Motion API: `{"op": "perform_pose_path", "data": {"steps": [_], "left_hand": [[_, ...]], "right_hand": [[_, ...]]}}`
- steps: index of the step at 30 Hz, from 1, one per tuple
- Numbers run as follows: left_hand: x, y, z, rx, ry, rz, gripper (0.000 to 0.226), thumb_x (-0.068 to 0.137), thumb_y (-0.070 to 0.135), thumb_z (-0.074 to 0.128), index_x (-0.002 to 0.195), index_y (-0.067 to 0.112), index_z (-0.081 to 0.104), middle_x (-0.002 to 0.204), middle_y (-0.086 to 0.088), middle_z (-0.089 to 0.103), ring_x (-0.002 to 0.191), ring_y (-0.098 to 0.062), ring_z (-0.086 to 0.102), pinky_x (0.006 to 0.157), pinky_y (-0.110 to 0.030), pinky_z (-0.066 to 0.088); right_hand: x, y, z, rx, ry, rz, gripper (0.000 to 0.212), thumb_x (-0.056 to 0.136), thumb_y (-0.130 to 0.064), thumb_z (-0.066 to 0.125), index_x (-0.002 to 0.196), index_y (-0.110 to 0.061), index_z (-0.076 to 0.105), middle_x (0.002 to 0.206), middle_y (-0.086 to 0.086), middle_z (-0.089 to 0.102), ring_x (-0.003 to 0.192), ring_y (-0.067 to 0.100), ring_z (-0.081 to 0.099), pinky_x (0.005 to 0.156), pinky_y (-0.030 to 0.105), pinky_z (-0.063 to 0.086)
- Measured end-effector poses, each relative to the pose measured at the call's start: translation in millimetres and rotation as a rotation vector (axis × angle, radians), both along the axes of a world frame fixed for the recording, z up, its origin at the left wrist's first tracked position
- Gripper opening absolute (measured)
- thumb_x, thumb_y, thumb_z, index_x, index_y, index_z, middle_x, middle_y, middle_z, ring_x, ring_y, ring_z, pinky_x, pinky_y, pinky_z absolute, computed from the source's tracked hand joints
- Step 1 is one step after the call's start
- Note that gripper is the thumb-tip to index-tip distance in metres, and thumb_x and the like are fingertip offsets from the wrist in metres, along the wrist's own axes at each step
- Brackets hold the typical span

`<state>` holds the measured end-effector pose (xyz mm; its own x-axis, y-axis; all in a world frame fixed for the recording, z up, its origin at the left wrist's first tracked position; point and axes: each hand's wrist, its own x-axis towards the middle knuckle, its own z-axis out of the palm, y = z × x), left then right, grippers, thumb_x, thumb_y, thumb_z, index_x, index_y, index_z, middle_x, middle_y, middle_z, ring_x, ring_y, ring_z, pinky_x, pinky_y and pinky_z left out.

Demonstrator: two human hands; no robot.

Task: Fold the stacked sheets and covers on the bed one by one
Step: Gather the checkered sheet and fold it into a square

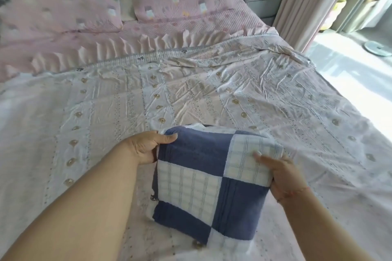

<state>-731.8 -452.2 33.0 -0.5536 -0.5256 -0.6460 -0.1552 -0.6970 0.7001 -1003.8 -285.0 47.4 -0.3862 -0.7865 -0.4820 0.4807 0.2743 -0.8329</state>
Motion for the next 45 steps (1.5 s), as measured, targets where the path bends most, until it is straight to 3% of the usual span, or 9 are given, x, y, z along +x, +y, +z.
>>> {"op": "perform_pose_path", "data": {"steps": [6,12,19,24,27,31,34,38,45], "left_hand": [[21.4,-16.5,76.2,-0.264,0.097,0.247,0.035,0.066,0.004,0.08,0.099,-0.003,0.073,0.11,-0.019,0.069,0.101,-0.029,0.067,0.078,-0.035,0.059],[51.1,-30.3,121.4,-0.637,0.133,0.372,0.045,0.068,-0.008,0.076,0.109,0.011,0.071,0.11,-0.006,0.071,0.109,-0.024,0.064,0.082,-0.031,0.057],[82.1,37.7,39.5,-0.324,-0.181,0.289,0.098,0.022,0.044,0.099,0.111,0.015,0.069,0.114,-0.004,0.071,0.108,-0.018,0.065,0.099,-0.032,0.045],[73.1,126.3,-30.4,0.149,-0.56,0.173,0.086,0.067,0.05,0.083,0.135,0.008,0.051,0.138,-0.01,0.051,0.115,-0.024,0.05,0.104,-0.033,0.036],[66.8,153.5,-48.4,0.354,-0.654,0.037,0.104,0.064,0.062,0.079,0.146,0.013,0.038,0.146,-0.01,0.045,0.121,-0.025,0.051,0.11,-0.038,0.036],[55.2,150.9,-65.2,0.247,-0.7,0.028,0.107,0.068,0.069,0.072,0.149,0.013,0.031,0.153,-0.007,0.034,0.137,-0.027,0.038,0.113,-0.038,0.033],[45.4,135.9,-72.9,-0.12,-0.723,0.27,0.062,0.067,0.062,0.074,0.107,0.015,0.064,0.112,0.001,0.066,0.107,-0.024,0.061,0.094,-0.032,0.048],[36.1,132.1,-80.0,-0.46,-0.87,0.534,0.034,0.094,0.034,0.058,0.071,0.01,0.054,0.07,-0.002,0.058,0.073,-0.025,0.056,0.063,-0.031,0.041],[30.1,108.9,-128.8,-0.18,-1.113,0.576,0.053,0.089,0.048,0.06,0.11,0.0,0.054,0.109,-0.015,0.059,0.101,-0.036,0.058,0.082,-0.038,0.048]], "right_hand": [[-6.2,-85.5,81.1,-0.209,0.166,0.187,0.019,0.08,0.007,0.062,0.095,-0.004,0.067,0.083,0.008,0.073,0.083,0.026,0.069,0.07,0.038,0.06],[3.7,-143.2,135.5,-0.357,0.218,0.308,0.035,0.062,-0.004,0.069,0.098,-0.004,0.068,0.101,0.013,0.069,0.097,0.029,0.066,0.088,0.04,0.053],[12.1,-120.9,26.7,0.212,0.308,0.371,0.06,0.078,-0.052,0.069,0.116,-0.007,0.059,0.119,0.007,0.061,0.111,0.025,0.057,0.105,0.042,0.043],[12.9,-51.5,-62.2,0.742,0.547,0.732,0.046,0.088,-0.044,0.061,0.107,-0.002,0.06,0.082,0.009,0.054,0.074,0.021,0.051,0.069,0.03,0.046],[8.7,-26.4,-85.4,0.94,0.677,0.963,0.053,0.088,-0.051,0.056,0.115,-0.005,0.056,0.092,0.01,0.061,0.079,0.024,0.06,0.075,0.03,0.053],[10.1,-25.9,-93.4,0.895,0.715,0.969,0.052,0.086,-0.057,0.055,0.097,-0.006,0.052,0.077,0.008,0.054,0.064,0.021,0.052,0.06,0.026,0.044],[18.7,-36.2,-97.9,0.607,0.785,0.83,0.039,0.088,-0.044,0.061,0.097,-0.008,0.047,0.086,0.006,0.054,0.074,0.02,0.05,0.062,0.029,0.038],[28.8,-46.5,-98.7,0.32,0.882,0.621,0.021,0.092,-0.032,0.058,0.09,-0.012,0.052,0.082,0.004,0.058,0.072,0.019,0.052,0.06,0.03,0.04],[41.7,-69.4,-130.3,0.597,0.912,0.589,0.044,0.089,-0.048,0.057,0.11,-0.011,0.047,0.103,0.007,0.048,0.09,0.026,0.049,0.072,0.031,0.038]]}}
